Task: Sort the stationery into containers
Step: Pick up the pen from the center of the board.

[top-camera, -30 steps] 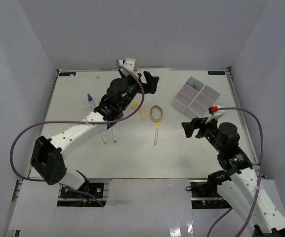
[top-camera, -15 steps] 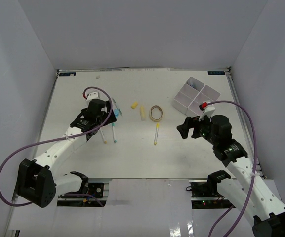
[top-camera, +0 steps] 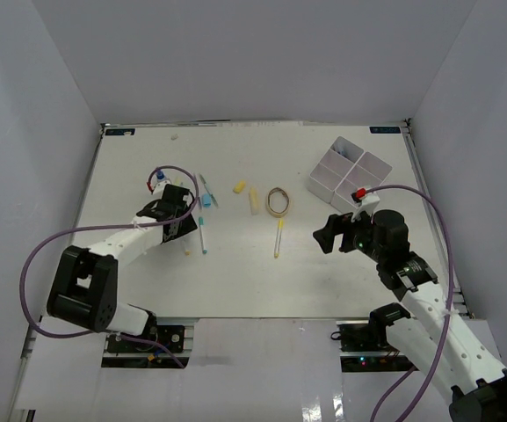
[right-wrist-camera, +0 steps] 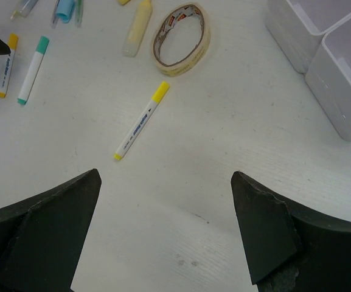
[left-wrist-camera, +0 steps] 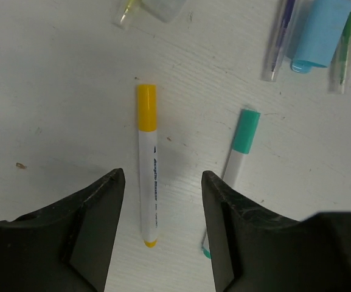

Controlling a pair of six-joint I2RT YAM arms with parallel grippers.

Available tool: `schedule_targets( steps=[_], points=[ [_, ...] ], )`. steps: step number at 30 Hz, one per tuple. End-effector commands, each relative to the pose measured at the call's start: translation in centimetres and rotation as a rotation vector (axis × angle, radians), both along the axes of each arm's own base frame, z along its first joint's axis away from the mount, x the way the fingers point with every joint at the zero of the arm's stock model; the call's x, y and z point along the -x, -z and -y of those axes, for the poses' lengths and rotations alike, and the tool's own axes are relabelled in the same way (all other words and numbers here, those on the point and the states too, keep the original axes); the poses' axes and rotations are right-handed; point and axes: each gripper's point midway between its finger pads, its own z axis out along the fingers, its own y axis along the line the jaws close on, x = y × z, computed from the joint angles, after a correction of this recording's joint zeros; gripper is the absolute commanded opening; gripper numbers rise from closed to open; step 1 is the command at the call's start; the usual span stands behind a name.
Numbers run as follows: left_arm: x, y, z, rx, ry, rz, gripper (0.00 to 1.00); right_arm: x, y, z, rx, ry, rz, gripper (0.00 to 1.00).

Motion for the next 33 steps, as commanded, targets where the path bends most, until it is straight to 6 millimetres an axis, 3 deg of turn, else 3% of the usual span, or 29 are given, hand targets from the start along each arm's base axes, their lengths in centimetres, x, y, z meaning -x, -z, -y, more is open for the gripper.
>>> schedule_targets(
  steps=[1, 9, 13, 17, 20, 22, 25, 26, 28, 30, 31, 33],
  points=[
    [-0.5, 0.7, 0.2, 0.024, -0.022, 0.005, 0.63, -0.2, -1.0, -0.3, -0.025, -0.011, 0.045, 0.94],
    [1.3, 3.4, -0.1, 0.029, -0.05, -0.066, 0.36, -0.1, -1.1, -0.4, -0.03, -0.015, 0.051, 0.94],
    [1.9, 4.0, 0.0, 0.04, -0.05, -0.083, 0.29, 0.0, -1.2, -0.7, -0.035, -0.036, 0.051, 0.95],
    [2.0, 3.5, 0.4, 0.06, -0.017, -0.074, 0.09, 0.3, -1.8, -1.4, -0.055, -0.079, 0.056, 0.96],
    [1.0, 0.2, 2.0, 0.119, 0.084, 0.017, 0.0, 0.7, -2.8, -2.6, -0.095, -0.144, 0.06, 0.98],
    [-0.2, -4.0, 3.3, 0.138, 0.216, 0.156, 0.0, 1.1, -4.0, -3.6, -0.141, -0.193, 0.063, 0.99],
    [-0.7, -10.3, 6.8, 0.22, 0.453, 0.341, 0.0, 1.2, -6.3, -5.2, -0.214, -0.258, 0.086, 1.0],
    [-0.4, -12.2, 8.4, 0.233, 0.595, 0.394, 0.0, 1.0, -6.6, -5.7, -0.227, -0.274, 0.08, 1.0],
    [-0.1, -15.2, 10.0, 0.239, 0.732, 0.495, 0.0, 0.7, -9.3, -6.8, -0.277, -0.315, 0.126, 1.0],
    [0.5, -17.0, 11.3, 0.216, 0.878, 0.568, 0.0, 0.2, -10.2, -7.8, -0.298, -0.343, 0.116, 1.0],
    [0.6, -18.0, 11.9, 0.212, 0.928, 0.614, 0.0, -0.2, -12.2, -8.3, -0.318, -0.358, 0.161, 1.0],
    [1.2, -19.1, 13.1, 0.225, 1.026, 0.669, 0.0, -1.0, -13.2, -9.5, -0.34, -0.374, 0.162, 0.95]
  ],
)
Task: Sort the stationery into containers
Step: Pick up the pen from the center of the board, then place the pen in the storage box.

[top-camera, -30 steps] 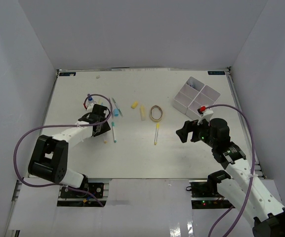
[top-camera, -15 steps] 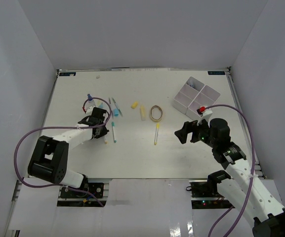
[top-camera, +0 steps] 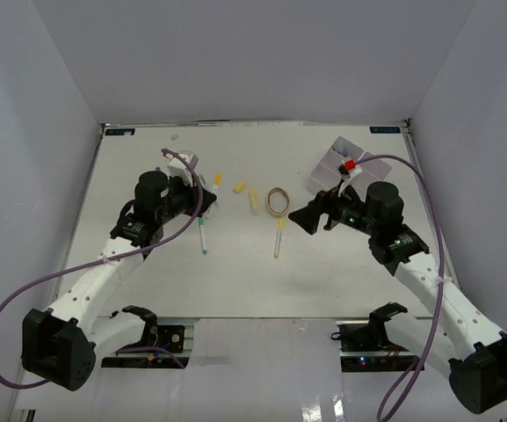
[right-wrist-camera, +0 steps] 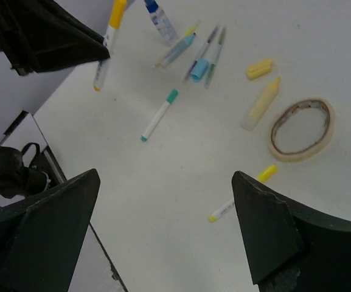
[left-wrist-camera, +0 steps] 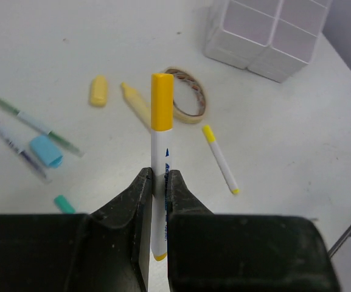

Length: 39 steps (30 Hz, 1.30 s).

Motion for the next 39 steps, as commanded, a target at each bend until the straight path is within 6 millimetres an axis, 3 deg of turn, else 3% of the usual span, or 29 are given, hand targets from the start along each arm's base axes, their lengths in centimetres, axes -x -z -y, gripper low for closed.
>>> schedule_targets(
  steps=[1, 5, 7, 8, 10, 12, 13, 14, 18, 32, 35, 37, 38, 39],
  points=[
    [1.5, -3.8, 3.7, 0.006, 0.295, 0.212, 0.0, -1.3, -6.8, -2.8, -0.125, -0.076, 0.128, 0.95],
    [1.9, -5.3, 5.6, 0.031, 0.387, 0.294, 0.0, -2.8, -9.4, -5.1, -0.152, -0.088, 0.155, 0.94],
    [1.9, -5.9, 6.1, 0.037, 0.41, 0.317, 0.0, -3.8, -9.2, -6.5, -0.14, -0.08, 0.145, 0.93],
    [2.0, -6.1, 6.3, 0.041, 0.417, 0.326, 0.0, -4.1, -10.5, -7.0, -0.151, -0.082, 0.167, 0.93],
    [2.4, -6.6, 6.5, 0.055, 0.426, 0.349, 0.0, -4.7, -10.0, -8.8, -0.141, -0.097, 0.144, 0.92],
    [2.8, -7.2, 6.4, 0.067, 0.431, 0.372, 0.0, -4.7, -10.8, -10.4, -0.152, -0.111, 0.157, 0.91],
    [2.9, -6.9, 6.4, 0.072, 0.427, 0.372, 0.0, -5.2, -10.0, -11.3, -0.14, -0.112, 0.14, 0.9],
    [3.1, -6.8, 6.4, 0.078, 0.427, 0.374, 0.0, -5.0, -10.6, -12.2, -0.149, -0.124, 0.15, 0.88],
    [3.7, -7.0, 6.2, 0.109, 0.422, 0.391, 0.0, -5.3, -9.6, -14.7, -0.147, -0.155, 0.128, 0.8],
    [4.3, -7.0, 6.1, 0.125, 0.422, 0.384, 0.0, -4.8, -9.0, -17.5, -0.159, -0.202, 0.122, 0.44],
    [4.5, -6.8, 6.2, 0.129, 0.433, 0.377, 0.0, -4.7, -9.0, -17.6, -0.165, -0.206, 0.123, 0.31],
    [4.4, -6.7, 6.2, 0.129, 0.425, 0.371, 0.0, -4.8, -9.0, -17.4, -0.162, -0.199, 0.125, 0.17],
    [4.3, -6.7, 6.1, 0.131, 0.417, 0.368, 0.02, -4.9, -8.6, -17.2, -0.153, -0.184, 0.118, 0.12],
    [4.1, -6.6, 6.0, 0.135, 0.403, 0.36, 0.12, -5.0, -8.6, -16.8, -0.144, -0.171, 0.13, 0.08]
  ],
)
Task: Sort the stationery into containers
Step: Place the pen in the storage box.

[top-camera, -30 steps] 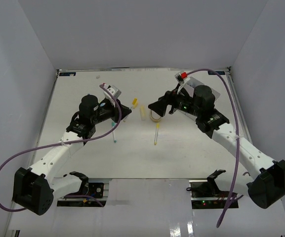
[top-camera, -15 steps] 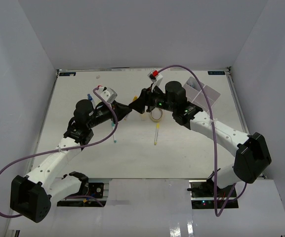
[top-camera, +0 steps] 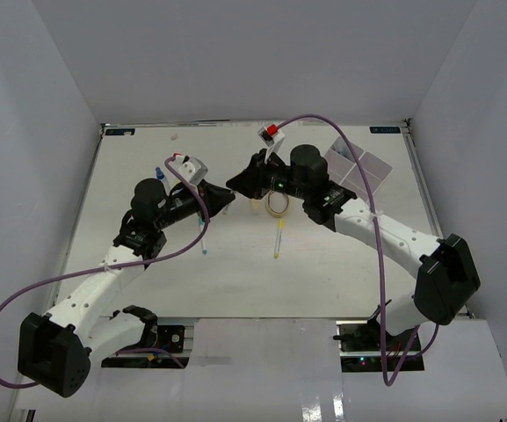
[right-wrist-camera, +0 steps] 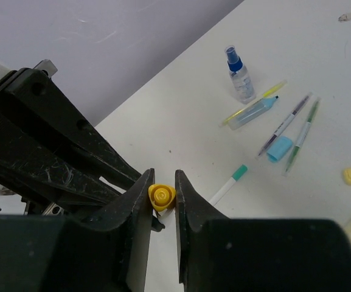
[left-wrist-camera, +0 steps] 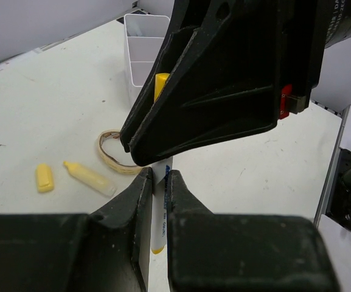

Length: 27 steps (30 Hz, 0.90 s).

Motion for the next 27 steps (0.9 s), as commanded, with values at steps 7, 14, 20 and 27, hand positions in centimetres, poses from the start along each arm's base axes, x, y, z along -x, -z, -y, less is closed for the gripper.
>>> schedule_targets(
  steps=[7, 14, 20, 27],
  points=[
    [-2.0, 0.9, -1.5, 0.025, -0.17, -0.097, 0.86, -4.4, 1.6, 7.2, 0.154, 0.334, 0.124, 0.08],
    [-5.7, 5.5, -7.2, -0.088, -0.605, -0.365, 0.98, -10.8, 3.1, 19.6, 0.361, 0.775, 0.19, 0.08],
    [-6.0, 8.9, -11.5, -0.114, -0.778, -0.507, 0.98, -15.5, 4.3, 25.1, 0.483, 0.947, 0.229, 0.08],
    [-6.7, 10.5, -13.0, -0.145, -0.83, -0.552, 0.98, -19.0, 6.9, 26.2, 0.548, 0.98, 0.236, 0.08]
  ],
)
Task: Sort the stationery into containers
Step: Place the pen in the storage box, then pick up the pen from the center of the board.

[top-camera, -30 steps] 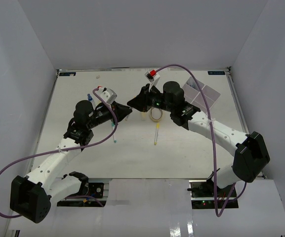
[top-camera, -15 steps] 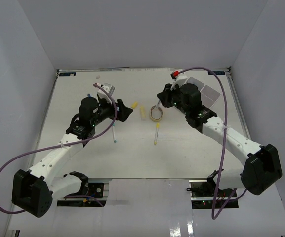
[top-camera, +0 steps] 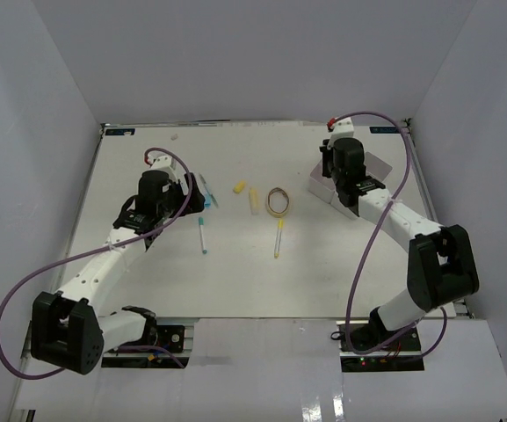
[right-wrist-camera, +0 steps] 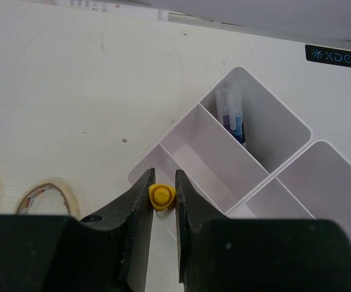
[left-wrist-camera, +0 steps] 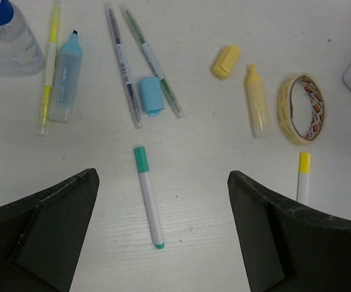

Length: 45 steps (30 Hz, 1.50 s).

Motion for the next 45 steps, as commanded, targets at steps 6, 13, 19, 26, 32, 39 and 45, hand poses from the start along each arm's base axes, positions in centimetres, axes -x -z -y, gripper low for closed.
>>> schedule_targets(
  steps=[6, 13, 19, 26, 32, 39, 45],
  points=[
    [-0.5, 0.7, -0.6, 0.018, -0.041, -0.054, 0.98, -3.9, 0.2, 0.5, 0.035, 0.024, 0.095, 0.08],
    [-0.4, 3.0, -0.5, 0.01, -0.046, -0.135, 0.98, -4.0, 2.3, -0.4, 0.025, -0.012, 0.042, 0.24],
    [0.2, 5.0, 0.1, 0.033, -0.053, -0.247, 0.98, -2.6, 0.0, -0.2, 0.023, -0.033, 0.047, 0.55],
    [1.0, 7.0, 0.7, 0.076, -0.07, -0.341, 0.98, 1.8, -4.5, -0.1, -0.059, -0.08, 0.056, 0.79],
    [1.9, 9.9, 1.2, 0.04, -0.083, -0.431, 0.97, 7.7, -6.1, -1.2, -0.186, -0.212, 0.073, 0.83],
    [2.3, 12.5, 1.3, -0.105, -0.132, -0.484, 0.82, 12.6, -5.8, -2.1, -0.288, -0.324, 0.086, 0.84],
    [3.3, 14.2, 1.6, -0.168, -0.15, -0.522, 0.54, 14.0, -5.7, -3.0, -0.318, -0.392, 0.074, 0.84]
  ],
)
